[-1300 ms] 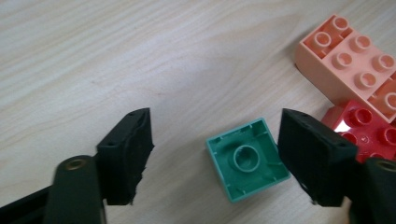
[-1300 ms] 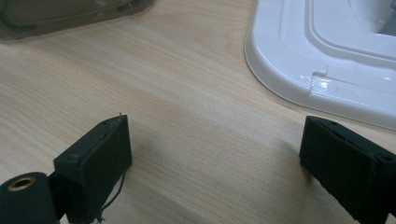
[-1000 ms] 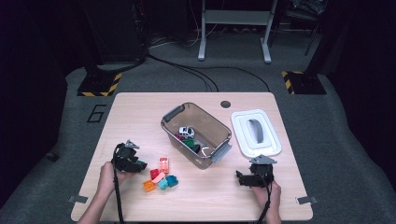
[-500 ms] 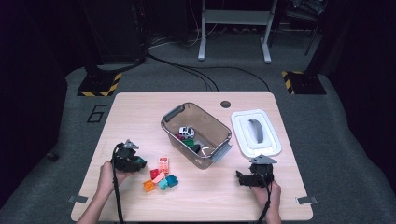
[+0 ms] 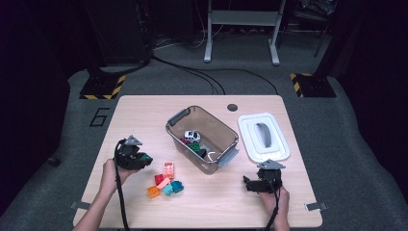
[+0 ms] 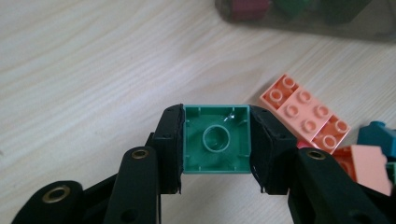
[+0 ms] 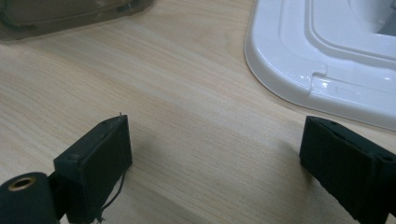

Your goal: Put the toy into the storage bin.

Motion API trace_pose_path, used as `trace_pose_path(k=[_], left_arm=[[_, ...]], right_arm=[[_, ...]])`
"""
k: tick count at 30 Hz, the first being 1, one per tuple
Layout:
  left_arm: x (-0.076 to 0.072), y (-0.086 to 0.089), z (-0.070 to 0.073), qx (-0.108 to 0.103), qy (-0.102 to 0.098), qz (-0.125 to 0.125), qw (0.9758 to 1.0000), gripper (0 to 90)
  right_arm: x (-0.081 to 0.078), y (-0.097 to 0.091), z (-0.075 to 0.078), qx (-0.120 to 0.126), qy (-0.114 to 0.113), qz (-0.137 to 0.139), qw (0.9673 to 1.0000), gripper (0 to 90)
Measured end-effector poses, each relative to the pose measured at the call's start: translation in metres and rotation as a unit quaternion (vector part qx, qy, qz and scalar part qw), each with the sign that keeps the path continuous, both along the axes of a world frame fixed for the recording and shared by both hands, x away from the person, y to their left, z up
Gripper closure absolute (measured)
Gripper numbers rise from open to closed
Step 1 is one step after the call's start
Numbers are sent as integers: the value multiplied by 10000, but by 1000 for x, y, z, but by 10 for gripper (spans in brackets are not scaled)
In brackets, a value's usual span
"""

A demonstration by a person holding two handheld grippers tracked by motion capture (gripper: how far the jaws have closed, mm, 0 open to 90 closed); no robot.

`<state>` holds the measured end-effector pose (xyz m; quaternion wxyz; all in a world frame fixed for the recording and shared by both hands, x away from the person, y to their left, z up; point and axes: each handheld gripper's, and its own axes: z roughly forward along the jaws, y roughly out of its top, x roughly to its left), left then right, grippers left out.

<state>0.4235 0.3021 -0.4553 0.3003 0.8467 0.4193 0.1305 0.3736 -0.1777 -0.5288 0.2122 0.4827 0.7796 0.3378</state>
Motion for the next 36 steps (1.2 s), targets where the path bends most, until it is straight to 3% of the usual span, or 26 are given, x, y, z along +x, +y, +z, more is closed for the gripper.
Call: trace_pose_path(k=[17,25,30,36], left_arm=[[19,-19,59,-73,-441,-166,9989,588],[33,-37,90,-170,-621,-320,9974,587],[42,-57,98,-163,-600,-462,9970,587],[54,-82,97,-200,-460,-616,9968,587]], right_arm=[[0,0,0,2,1,0,10000,83],[0,0,0,3,2,1,10000,83],[0,0,0,3,2,3,10000,83],[0,0,0,4,4,9,10000,82]])
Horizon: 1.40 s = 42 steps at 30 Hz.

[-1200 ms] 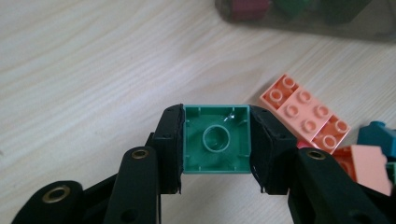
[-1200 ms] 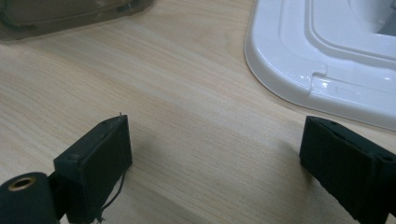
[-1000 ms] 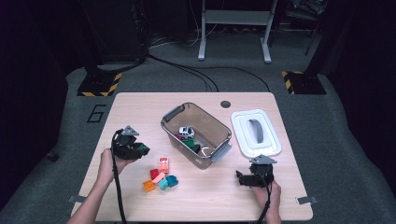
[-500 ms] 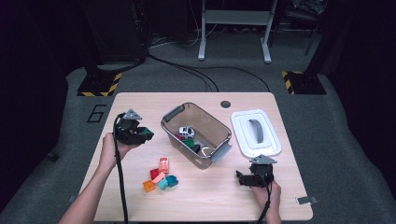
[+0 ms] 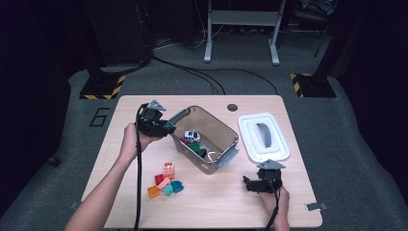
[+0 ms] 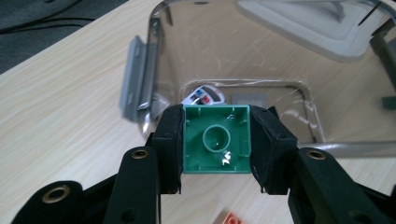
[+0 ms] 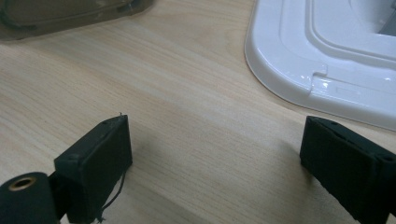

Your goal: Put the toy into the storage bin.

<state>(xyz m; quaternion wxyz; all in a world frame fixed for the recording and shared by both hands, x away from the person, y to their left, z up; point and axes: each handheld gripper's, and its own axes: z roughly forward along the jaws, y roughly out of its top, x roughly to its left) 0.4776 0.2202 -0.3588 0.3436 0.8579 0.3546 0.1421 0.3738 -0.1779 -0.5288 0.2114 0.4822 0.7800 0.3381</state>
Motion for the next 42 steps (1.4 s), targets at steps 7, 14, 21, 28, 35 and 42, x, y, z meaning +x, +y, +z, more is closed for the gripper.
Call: trace_pose_path(k=[7,14,21,28,35,42], left_arm=[[11,-29,-10,68,199,-140,9997,586],[16,-40,-18,234,462,-216,9984,584],[20,-45,-28,343,696,-247,9967,582],[23,-46,-36,426,914,-308,9944,576],[18,-41,-34,358,898,-307,9948,510],[-1,-31,-19,191,592,-337,9975,383]], right_arm=[[0,0,0,5,6,3,10000,82],[0,0,0,2,1,6,10000,83],[0,0,0,-2,-7,1,10000,83],[0,0,0,2,-8,-3,10000,83],[0,0,0,2,-7,-4,10000,83],[0,0,0,-1,-7,0,10000,83]])
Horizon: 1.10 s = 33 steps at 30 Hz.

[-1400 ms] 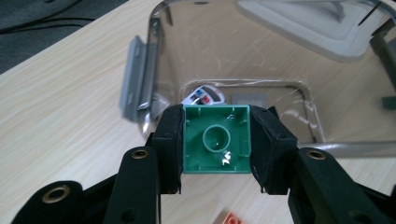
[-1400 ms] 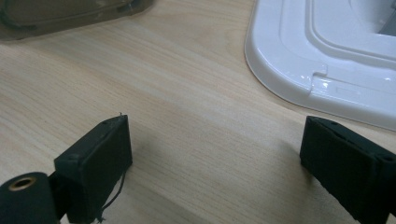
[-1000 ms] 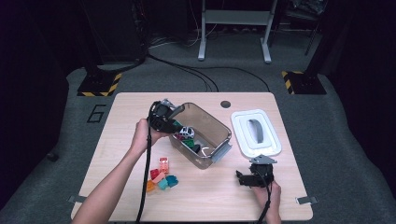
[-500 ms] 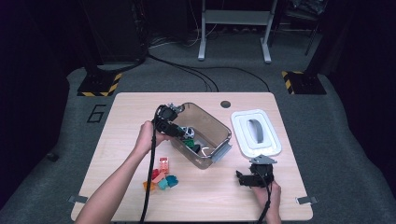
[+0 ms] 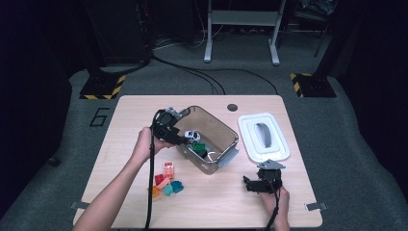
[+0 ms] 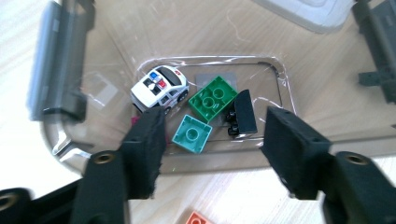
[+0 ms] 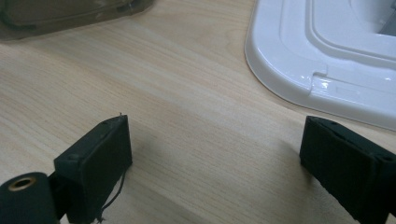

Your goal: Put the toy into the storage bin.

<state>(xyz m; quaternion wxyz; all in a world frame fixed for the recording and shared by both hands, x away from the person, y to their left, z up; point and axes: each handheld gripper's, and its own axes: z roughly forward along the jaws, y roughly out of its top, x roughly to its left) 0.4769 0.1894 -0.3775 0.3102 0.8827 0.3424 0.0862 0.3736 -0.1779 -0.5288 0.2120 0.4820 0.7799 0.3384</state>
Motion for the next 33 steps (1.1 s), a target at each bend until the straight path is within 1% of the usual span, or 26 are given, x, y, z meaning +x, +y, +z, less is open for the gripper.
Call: trace_pose_path(k=[2,3,4,8,11,12,13,16,18,19,20,22,23,25,26,27,29,30,32,33], left_arm=[[-7,5,6,-81,-82,-2,9999,345],[-11,8,8,-140,-179,15,9997,325],[-13,10,10,-172,-214,28,9996,305],[-27,24,17,-309,-438,95,9985,237],[-37,39,17,-366,-560,223,9975,193],[-40,44,16,-387,-544,266,9974,185],[-42,49,14,-342,-592,295,9972,175],[-49,64,3,-364,-576,434,9967,163],[-52,71,-5,-330,-576,515,9965,175],[-55,76,-13,-290,-556,571,9964,177],[-55,79,-17,-305,-541,603,9962,177],[-56,85,-26,-341,-440,668,9962,179],[-57,88,-33,-402,-391,737,9957,179],[-59,91,-42,-403,-329,798,9955,179],[-60,93,-47,-401,-270,799,9956,179],[-61,94,-50,-394,-257,795,9957,181],[-63,94,-60,-283,-230,824,9959,181],[-64,95,-64,-281,-188,805,9962,179],[-65,95,-76,-190,-69,841,9963,176],[-65,95,-79,-176,-8,827,9964,172]], right_arm=[[0,0,0,1,1,0,10000,83],[0,0,0,0,1,0,10000,83],[0,0,0,1,2,0,10000,83],[0,0,0,1,0,0,10000,83],[0,0,0,1,2,-1,10000,84],[0,0,0,0,0,-2,10000,84],[0,0,0,1,-1,-4,10000,84],[0,0,0,1,0,-4,10000,84],[0,0,0,1,0,-5,10000,84],[0,0,0,0,-1,-6,10000,84],[0,0,0,-1,-2,-5,10000,84],[0,0,0,1,0,-5,10000,84],[0,0,0,1,0,-6,10000,84],[0,0,0,1,0,-6,10000,84],[0,0,0,-1,-2,-6,10000,84],[0,0,0,1,-1,-9,10000,84],[0,0,0,0,-2,-8,10000,84],[0,0,0,2,0,-9,10000,85],[0,0,0,0,-1,-4,10000,85],[0,0,0,8,5,1,10000,85]])
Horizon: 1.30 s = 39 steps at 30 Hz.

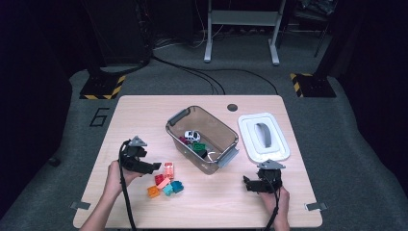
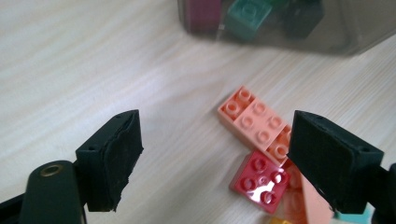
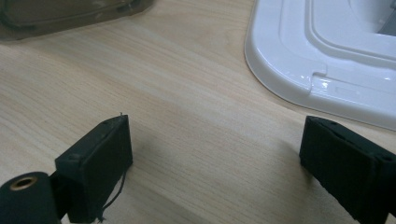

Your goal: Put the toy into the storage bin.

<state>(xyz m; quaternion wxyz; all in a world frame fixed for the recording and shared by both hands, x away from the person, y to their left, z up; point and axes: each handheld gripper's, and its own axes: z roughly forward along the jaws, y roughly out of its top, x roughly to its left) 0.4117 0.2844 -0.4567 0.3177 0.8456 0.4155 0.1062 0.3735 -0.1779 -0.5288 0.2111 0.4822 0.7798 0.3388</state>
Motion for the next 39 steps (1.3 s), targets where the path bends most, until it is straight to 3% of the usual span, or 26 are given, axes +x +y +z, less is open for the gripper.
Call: trace_pose_path(k=[6,8,10,17,22,31,34,36,39], left_arm=[[-6,0,-22,131,165,124,9997,164],[-7,1,-25,267,145,89,9995,162],[-8,1,-28,207,195,168,9995,161],[-6,0,-37,334,243,161,9990,161],[-3,4,-39,231,266,217,9991,153],[17,19,-38,310,247,367,9985,152],[23,28,-36,232,291,480,9982,154],[26,32,-34,34,313,591,9978,151],[23,26,-28,-46,256,607,9978,147]], right_arm=[[0,0,0,-11,-3,2,10000,85],[0,0,0,-9,-2,0,10000,85],[0,0,0,9,1,-6,10000,85],[0,0,0,7,5,-5,10000,85],[0,0,0,7,5,-6,10000,85],[0,0,0,6,7,-4,10000,85],[0,0,0,7,8,-3,10000,85],[0,0,0,8,1,-6,10000,85],[0,0,0,13,11,-14,10000,85]])
